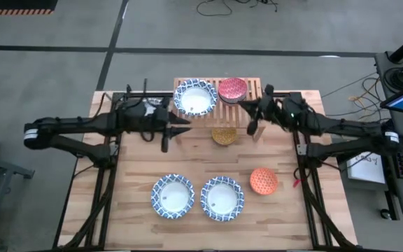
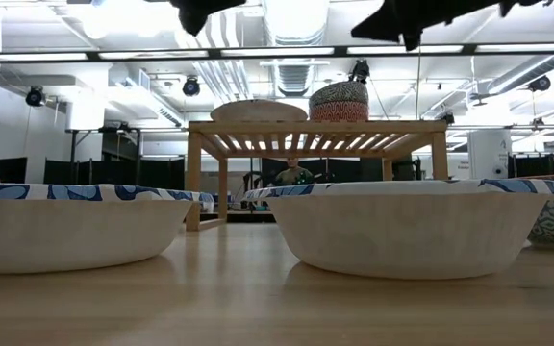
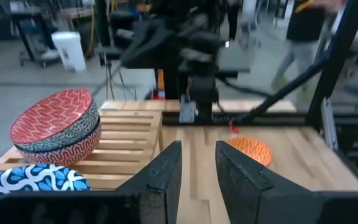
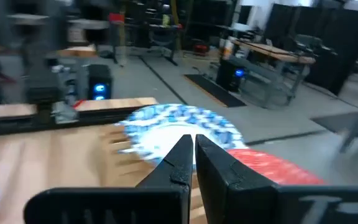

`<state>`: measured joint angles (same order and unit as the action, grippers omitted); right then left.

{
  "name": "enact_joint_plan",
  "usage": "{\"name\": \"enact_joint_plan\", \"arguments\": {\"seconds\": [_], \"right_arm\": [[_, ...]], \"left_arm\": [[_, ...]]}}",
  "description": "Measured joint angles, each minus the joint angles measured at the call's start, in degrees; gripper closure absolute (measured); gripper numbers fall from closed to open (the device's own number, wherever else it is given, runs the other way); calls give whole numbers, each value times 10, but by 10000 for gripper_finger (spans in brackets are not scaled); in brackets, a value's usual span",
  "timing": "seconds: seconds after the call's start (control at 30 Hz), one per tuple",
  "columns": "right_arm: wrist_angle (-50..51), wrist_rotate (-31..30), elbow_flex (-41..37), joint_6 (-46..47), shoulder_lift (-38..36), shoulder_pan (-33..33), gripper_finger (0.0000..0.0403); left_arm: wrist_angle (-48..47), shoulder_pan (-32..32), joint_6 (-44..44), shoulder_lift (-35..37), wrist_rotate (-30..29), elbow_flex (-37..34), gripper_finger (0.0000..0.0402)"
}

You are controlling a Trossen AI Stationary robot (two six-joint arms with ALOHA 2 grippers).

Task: Place and stack bowls onto a shelf
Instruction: Stack the red bowl on top of the blue bowl on the shelf

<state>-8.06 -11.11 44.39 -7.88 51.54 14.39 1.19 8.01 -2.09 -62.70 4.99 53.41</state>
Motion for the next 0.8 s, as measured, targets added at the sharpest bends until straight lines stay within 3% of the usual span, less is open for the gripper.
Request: {"name": "enact_joint_plan", "arguments": {"seconds": [0.17,0.3,0.53,0.8], "right_arm": [[1,11,4,8,26,74,394],[1,11,4,9,49,105,394],[0,11,4,19,84,123,394],[-4,11,4,27,95,123,394]], "left_arm": [[97,0,10,61,0,-86,322],[119,0,12,103,-1,-120,322],[126,0,12,146,-1,-139,322],[125,0,14,144,-1,-139,322]]}}
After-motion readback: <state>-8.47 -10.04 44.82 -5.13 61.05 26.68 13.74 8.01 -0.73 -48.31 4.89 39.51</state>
